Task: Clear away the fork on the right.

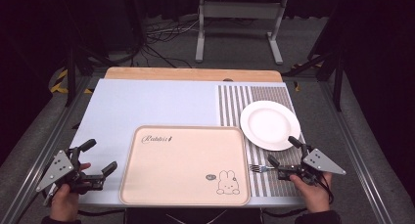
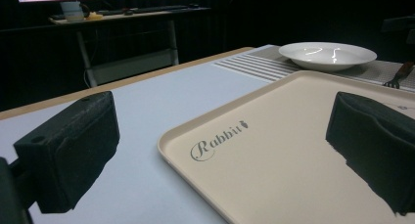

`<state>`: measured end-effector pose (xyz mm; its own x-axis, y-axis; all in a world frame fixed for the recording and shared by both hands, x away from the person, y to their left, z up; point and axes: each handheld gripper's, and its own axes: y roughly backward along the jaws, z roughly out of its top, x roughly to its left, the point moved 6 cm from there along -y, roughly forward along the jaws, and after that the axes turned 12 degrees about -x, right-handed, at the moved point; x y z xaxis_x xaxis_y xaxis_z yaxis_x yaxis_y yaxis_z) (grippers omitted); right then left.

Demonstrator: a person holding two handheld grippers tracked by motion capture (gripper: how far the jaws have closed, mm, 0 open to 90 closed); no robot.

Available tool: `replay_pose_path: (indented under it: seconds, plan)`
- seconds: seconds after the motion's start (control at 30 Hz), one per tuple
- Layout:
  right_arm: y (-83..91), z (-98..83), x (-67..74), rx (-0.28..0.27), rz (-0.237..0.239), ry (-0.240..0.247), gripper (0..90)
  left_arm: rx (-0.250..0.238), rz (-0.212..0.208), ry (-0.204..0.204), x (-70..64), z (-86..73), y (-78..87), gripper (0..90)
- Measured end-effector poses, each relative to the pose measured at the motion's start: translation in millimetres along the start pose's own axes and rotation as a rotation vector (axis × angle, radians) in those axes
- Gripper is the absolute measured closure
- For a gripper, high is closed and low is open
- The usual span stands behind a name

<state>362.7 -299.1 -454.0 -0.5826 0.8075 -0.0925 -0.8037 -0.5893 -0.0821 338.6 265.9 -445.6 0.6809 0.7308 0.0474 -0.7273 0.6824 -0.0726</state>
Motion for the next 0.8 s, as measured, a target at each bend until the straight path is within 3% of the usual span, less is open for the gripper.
replay_pose_path:
  seconds: [0.4,0.67,0.73,0.8]
  plan:
    - [-4.5,5.0,-0.4,-0.011,-0.015,-0.027,3.6,-0.002,0.004,0.006,-0.5,-0.3,-0.2,0.0]
    - [-9.9,10.5,-3.6,0.018,-0.018,-0.020,4.3,0.009,0.006,0.006,0.0,-1.3,-0.4,0.0]
    - [-12.7,14.6,-3.7,0.020,-0.017,-0.037,4.1,0.010,0.007,0.005,0.2,-1.5,-0.3,0.0]
    - [-15.1,18.9,-3.4,0.038,0.004,-0.035,3.7,0.012,0.008,0.007,0.3,-1.8,-0.2,0.0]
